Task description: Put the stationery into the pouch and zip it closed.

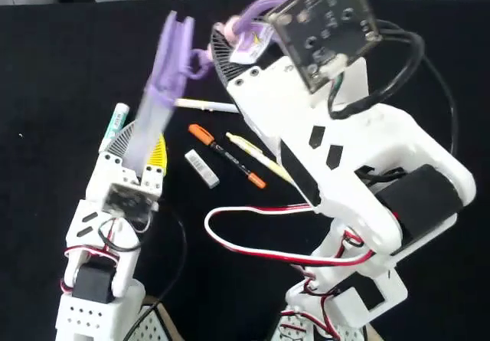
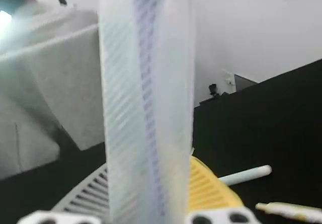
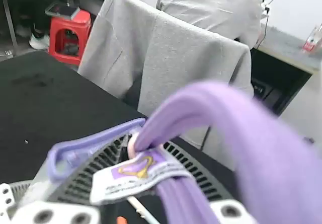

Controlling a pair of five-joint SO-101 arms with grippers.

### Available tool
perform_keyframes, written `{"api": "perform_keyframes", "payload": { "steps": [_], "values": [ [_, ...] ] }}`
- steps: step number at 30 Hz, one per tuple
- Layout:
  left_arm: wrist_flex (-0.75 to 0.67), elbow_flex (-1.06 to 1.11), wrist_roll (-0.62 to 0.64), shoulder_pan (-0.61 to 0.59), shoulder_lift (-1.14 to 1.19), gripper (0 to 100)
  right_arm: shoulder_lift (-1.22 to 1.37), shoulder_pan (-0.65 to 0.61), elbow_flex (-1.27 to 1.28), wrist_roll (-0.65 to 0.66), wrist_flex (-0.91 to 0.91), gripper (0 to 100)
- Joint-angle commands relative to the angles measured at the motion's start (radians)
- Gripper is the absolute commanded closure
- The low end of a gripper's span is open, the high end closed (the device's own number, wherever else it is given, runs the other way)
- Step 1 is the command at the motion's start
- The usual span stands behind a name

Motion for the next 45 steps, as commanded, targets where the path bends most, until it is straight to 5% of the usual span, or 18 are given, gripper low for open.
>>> {"api": "perform_keyframes", "payload": {
  "steps": [1,6,13,28,37,45],
  "values": [
    [-0.002,-0.045,0.301,0.039,0.003,95,-0.007,0.083,-0.065,-0.058,0.025,98.8],
    [0.018,-0.143,0.192,0.219,0.003,95,0.002,0.143,-0.065,-0.052,-0.014,98.8],
    [0.269,-0.387,0.175,0.430,0.003,95,0.022,0.310,-0.031,-0.051,-0.063,98.8],
    [0.351,-0.648,0.176,0.254,0.002,95,0.286,0.717,0.104,-0.051,-0.284,98.8],
    [0.351,-0.641,0.176,0.254,0.002,95,0.446,0.746,0.068,-0.060,-0.318,98.8],
    [0.350,-0.593,0.176,0.254,0.002,95,0.366,0.651,-0.153,-0.020,-0.189,98.8]
  ]
}}
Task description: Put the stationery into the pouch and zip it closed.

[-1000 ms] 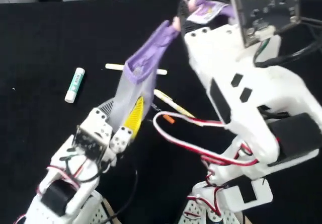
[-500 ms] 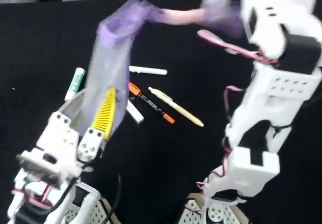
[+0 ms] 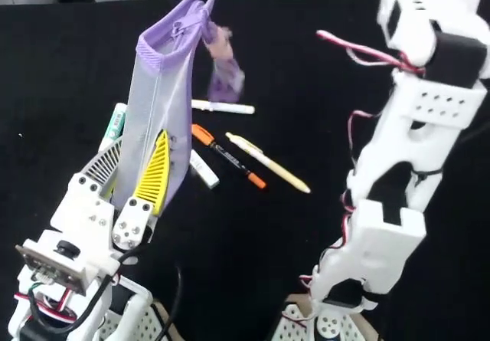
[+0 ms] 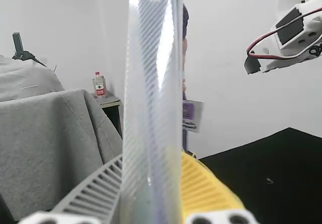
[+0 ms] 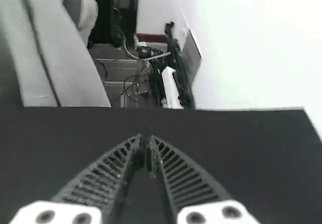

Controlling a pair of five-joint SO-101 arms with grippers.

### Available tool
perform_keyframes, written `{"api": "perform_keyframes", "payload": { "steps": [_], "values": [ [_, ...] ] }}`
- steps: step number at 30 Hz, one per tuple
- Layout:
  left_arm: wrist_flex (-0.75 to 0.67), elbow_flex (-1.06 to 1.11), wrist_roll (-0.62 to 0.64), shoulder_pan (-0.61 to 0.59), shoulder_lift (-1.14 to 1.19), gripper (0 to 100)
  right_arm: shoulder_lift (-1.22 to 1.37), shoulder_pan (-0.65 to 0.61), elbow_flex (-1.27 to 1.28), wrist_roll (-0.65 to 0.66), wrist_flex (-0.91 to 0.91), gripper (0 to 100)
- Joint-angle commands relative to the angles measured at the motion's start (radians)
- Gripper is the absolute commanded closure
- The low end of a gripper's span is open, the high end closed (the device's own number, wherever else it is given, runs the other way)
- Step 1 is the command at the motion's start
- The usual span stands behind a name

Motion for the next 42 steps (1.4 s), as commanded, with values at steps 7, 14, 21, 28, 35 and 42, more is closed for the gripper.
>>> {"api": "perform_keyframes", "payload": {
  "steps": [7,14,21,28,35,42],
  "values": [
    [-0.009,0.001,0.002,-0.005,0.003,95,-0.139,-0.144,-0.219,0.057,0.218,89.5],
    [-0.052,-0.002,0.043,-0.008,0.003,95,-0.366,-0.304,-0.259,0.080,0.265,77.9],
    [-0.109,-0.005,0.167,-0.016,0.005,95,-0.684,-0.580,0.068,0.184,0.267,77.6],
    [-0.103,-0.001,0.169,-0.008,0.005,95,-1.004,-0.993,0.542,0.212,0.199,77.6],
    [-0.103,-0.010,0.170,-0.005,0.005,95,-1.049,-1.003,0.869,0.206,-0.049,77.6],
    [-0.101,-0.010,0.170,0.053,0.005,95,-1.055,-1.002,1.082,0.203,-0.281,77.9]
  ]
}}
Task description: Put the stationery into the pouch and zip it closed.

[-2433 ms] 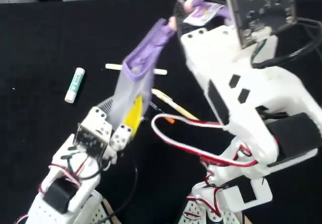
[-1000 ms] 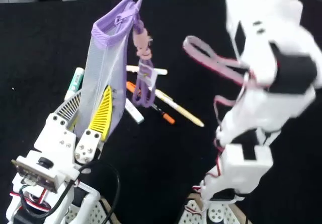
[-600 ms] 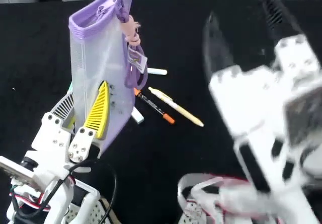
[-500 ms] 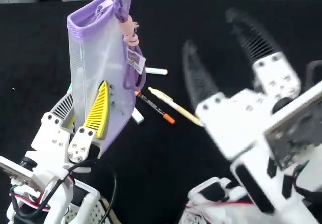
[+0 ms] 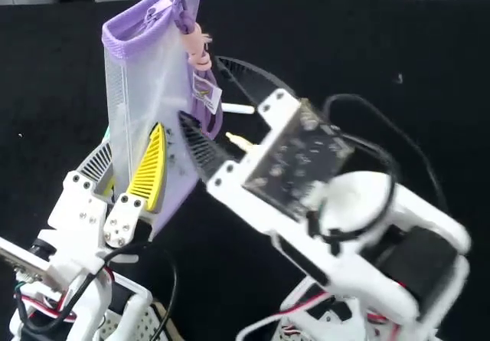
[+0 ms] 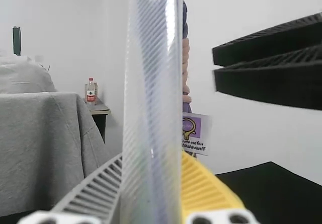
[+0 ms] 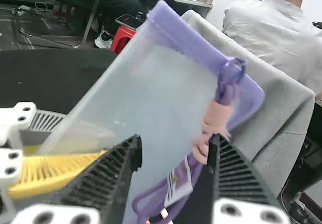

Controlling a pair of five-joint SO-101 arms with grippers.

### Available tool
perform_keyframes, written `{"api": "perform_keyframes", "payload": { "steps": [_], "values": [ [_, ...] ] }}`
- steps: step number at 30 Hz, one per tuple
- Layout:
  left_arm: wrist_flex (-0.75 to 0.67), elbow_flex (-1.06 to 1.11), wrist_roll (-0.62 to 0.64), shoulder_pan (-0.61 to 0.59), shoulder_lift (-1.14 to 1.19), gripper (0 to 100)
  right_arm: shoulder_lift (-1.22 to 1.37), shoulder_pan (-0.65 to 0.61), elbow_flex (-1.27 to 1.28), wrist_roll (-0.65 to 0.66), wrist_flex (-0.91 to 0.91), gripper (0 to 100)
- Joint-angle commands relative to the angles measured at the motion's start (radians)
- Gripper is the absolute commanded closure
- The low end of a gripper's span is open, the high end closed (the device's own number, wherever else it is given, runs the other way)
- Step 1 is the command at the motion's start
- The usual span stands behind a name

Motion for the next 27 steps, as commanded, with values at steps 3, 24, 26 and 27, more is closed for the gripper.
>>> {"api": "perform_keyframes", "payload": {
  "steps": [3,24,26,27],
  "values": [
    [-0.014,-0.021,0.011,0.077,0.003,95,-0.013,0.043,0.177,0.002,-0.233,77.9],
    [0.017,-0.021,0.011,0.081,0.003,95,-0.180,0.144,0.395,0.012,-0.402,77.9],
    [0.018,-0.021,0.011,0.081,0.003,95,-0.180,0.144,0.447,0.012,-0.446,77.9],
    [0.018,-0.021,0.011,0.081,0.003,95,-0.180,0.144,0.467,0.012,-0.466,77.9]
  ]
}}
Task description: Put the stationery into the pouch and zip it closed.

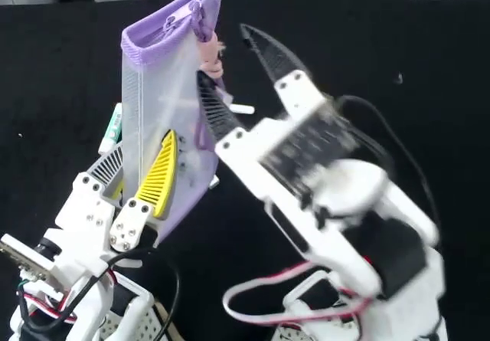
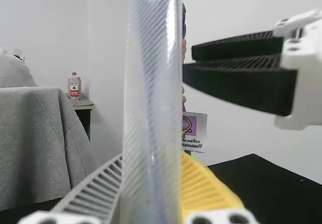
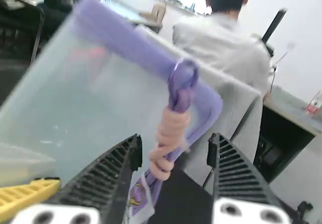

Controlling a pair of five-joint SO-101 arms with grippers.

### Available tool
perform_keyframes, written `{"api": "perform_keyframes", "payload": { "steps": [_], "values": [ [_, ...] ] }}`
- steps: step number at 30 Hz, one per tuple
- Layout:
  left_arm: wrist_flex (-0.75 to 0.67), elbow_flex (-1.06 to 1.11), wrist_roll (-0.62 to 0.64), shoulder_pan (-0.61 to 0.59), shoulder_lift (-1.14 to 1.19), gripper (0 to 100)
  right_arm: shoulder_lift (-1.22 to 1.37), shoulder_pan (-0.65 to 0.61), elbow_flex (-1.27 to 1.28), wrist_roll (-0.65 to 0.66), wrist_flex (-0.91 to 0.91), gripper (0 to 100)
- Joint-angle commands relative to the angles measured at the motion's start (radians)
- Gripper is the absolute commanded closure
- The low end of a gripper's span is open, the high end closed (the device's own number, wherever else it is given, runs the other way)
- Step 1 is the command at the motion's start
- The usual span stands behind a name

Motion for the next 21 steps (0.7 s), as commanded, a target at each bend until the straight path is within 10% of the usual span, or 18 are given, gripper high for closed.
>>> {"api": "perform_keyframes", "payload": {
  "steps": [1,21],
  "values": [
    [0.000,-0.021,0.009,0.015,0.003,95,-0.015,-0.008,0.087,0.012,-0.103,77.9],
    [0.002,-0.018,0.009,0.016,0.003,95,0.076,0.126,0.036,0.011,-0.146,98.7]
  ]
}}
